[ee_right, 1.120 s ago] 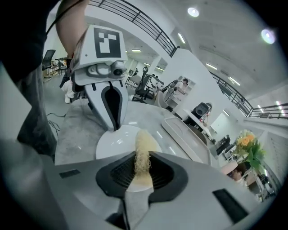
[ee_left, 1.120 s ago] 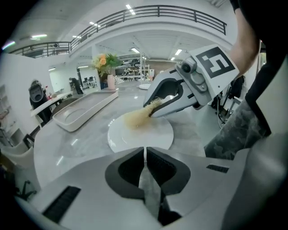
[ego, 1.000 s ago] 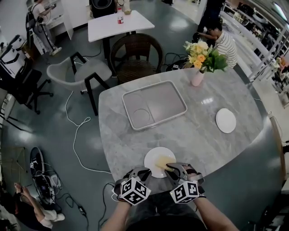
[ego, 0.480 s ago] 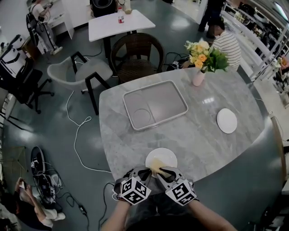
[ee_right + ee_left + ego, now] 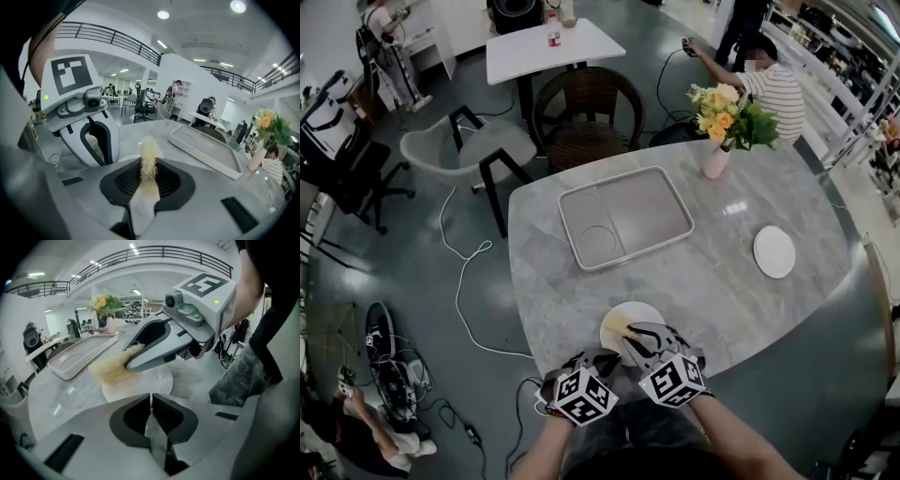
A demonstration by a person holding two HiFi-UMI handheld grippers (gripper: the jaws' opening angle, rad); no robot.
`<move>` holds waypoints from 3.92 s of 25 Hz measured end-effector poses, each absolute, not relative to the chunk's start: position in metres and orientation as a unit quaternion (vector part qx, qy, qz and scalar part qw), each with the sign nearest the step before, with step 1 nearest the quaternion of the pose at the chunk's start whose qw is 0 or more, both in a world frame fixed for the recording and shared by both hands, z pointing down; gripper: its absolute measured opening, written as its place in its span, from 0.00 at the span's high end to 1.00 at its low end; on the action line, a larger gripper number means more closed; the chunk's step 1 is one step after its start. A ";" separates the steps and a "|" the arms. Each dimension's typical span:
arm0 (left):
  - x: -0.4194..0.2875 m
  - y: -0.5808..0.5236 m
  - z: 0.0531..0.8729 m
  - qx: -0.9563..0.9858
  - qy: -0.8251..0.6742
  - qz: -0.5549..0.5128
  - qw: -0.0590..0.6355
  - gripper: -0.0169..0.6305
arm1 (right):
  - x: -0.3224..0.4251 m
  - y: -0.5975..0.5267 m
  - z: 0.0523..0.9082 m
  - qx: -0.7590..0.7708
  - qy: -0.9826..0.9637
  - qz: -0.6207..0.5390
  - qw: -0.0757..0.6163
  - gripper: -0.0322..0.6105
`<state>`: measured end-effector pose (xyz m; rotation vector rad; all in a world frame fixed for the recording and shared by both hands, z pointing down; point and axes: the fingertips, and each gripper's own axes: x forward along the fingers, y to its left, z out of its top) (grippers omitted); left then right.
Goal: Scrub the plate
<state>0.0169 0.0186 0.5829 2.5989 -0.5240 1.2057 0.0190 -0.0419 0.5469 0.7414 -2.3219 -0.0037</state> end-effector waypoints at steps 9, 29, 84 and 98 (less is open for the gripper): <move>0.011 0.016 0.582 0.889 -0.188 0.390 0.149 0.94 | 0.053 -0.064 0.542 0.325 -0.868 -0.028 0.374 0.83; -0.017 0.003 0.594 0.866 -0.237 0.410 0.158 0.94 | 0.070 0.017 0.552 0.303 -0.870 0.008 0.389 0.83; -0.006 0.004 0.594 0.866 -0.220 0.430 0.128 0.94 | 0.031 0.019 0.567 0.263 -0.889 0.021 0.374 0.83; -0.008 0.003 0.592 0.865 -0.224 0.429 0.131 0.94 | 0.034 -0.032 0.554 0.266 -0.881 -0.049 0.389 0.83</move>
